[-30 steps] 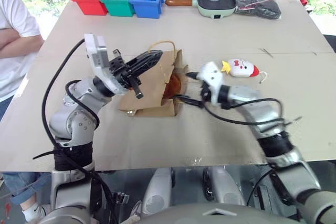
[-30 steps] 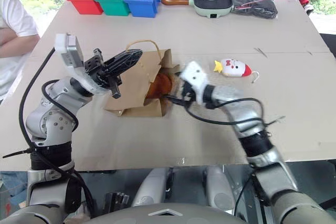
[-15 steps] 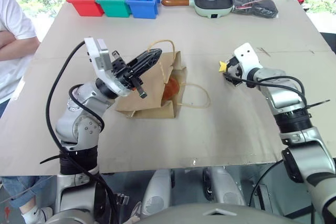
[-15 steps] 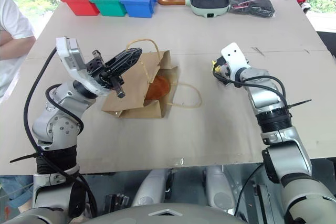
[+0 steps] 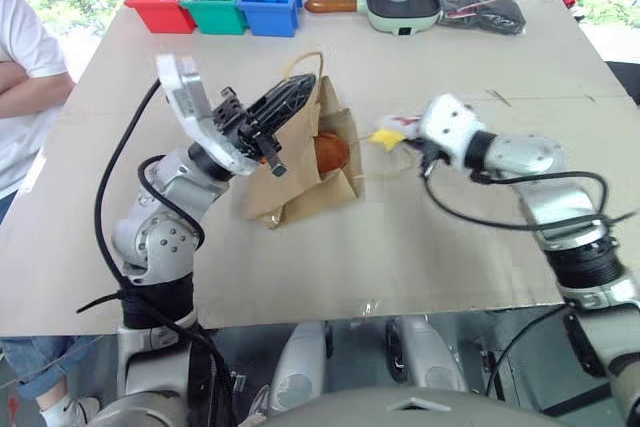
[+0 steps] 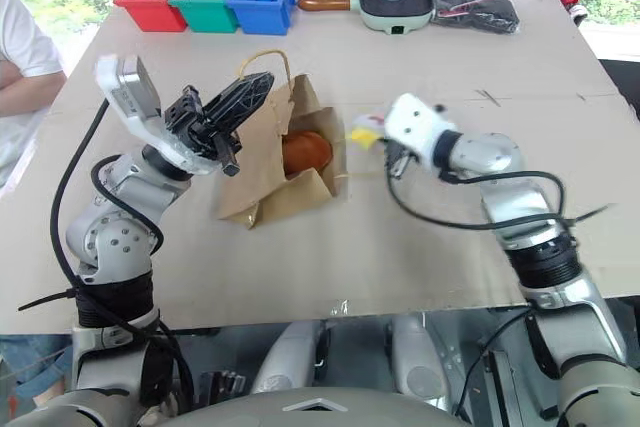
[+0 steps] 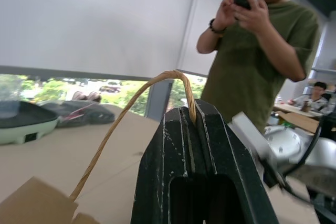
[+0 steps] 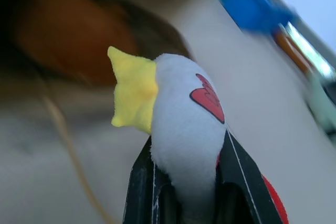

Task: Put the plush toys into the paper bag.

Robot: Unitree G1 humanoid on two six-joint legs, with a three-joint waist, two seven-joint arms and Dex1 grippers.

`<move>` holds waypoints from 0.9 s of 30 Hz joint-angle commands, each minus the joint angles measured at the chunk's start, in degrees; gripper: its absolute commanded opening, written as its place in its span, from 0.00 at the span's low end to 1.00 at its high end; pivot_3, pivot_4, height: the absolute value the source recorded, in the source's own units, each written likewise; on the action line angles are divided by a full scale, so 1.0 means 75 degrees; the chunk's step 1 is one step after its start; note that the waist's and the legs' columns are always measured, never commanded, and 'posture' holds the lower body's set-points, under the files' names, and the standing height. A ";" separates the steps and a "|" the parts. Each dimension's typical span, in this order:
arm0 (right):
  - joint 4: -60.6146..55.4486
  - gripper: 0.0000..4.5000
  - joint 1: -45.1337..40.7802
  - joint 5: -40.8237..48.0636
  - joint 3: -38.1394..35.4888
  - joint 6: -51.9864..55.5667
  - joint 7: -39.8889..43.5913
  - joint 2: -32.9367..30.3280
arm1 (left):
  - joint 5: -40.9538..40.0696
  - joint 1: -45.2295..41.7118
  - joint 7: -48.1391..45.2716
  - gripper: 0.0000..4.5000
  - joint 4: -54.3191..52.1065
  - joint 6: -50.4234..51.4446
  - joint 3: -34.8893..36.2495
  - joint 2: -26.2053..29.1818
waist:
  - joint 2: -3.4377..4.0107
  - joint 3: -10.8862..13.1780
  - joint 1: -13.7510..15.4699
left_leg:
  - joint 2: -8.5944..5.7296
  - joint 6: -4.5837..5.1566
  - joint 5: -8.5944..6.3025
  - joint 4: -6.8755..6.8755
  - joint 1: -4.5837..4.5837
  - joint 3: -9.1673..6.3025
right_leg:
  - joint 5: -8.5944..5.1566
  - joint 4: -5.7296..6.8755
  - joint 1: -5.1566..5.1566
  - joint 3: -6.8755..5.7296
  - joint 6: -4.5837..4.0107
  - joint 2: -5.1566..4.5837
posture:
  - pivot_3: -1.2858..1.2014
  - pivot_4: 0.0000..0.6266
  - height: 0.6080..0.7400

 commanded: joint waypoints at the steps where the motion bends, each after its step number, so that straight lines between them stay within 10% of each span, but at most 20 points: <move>1: 0.0573 0.01 -0.0558 -0.0535 0.0711 -0.0946 0.0014 0.0545 | -0.0103 -0.0361 -0.0125 0.00 0.0108 0.0023 -0.0154 -0.0106 | 0.0000 0.0000 0.0025 | 0.0000 -0.0001 0.0001 0.0002 0.0000 0.0000 | 0.0000 0.0002 0.0000 -0.0002 -0.0001 -0.0001 | 0.52 0.24 1.00; 12: 0.3319 0.01 -0.1600 -0.0749 0.1166 -0.3513 0.0498 0.1842 | 0.0232 0.0182 -0.0289 0.00 -0.0180 -0.0148 -0.0257 0.0000 | -0.0005 0.0003 0.0047 | -0.0017 -0.0030 0.0017 0.0002 -0.0011 -0.0007 | 0.0001 -0.0013 0.0000 -0.0008 0.0000 -0.0028 | 0.52 0.24 1.00; 27: 0.1689 0.01 -0.0589 -0.0728 0.0774 -0.2533 0.0525 0.1551 | 0.1590 -0.1325 -0.0305 0.00 0.0997 -0.0757 -0.0913 -0.0161 | -0.0004 0.0004 0.0069 | -0.0020 -0.0004 0.0002 0.0005 -0.0011 -0.0009 | 0.0001 -0.0008 0.0001 -0.0012 0.0000 -0.0026 | 0.52 0.24 1.00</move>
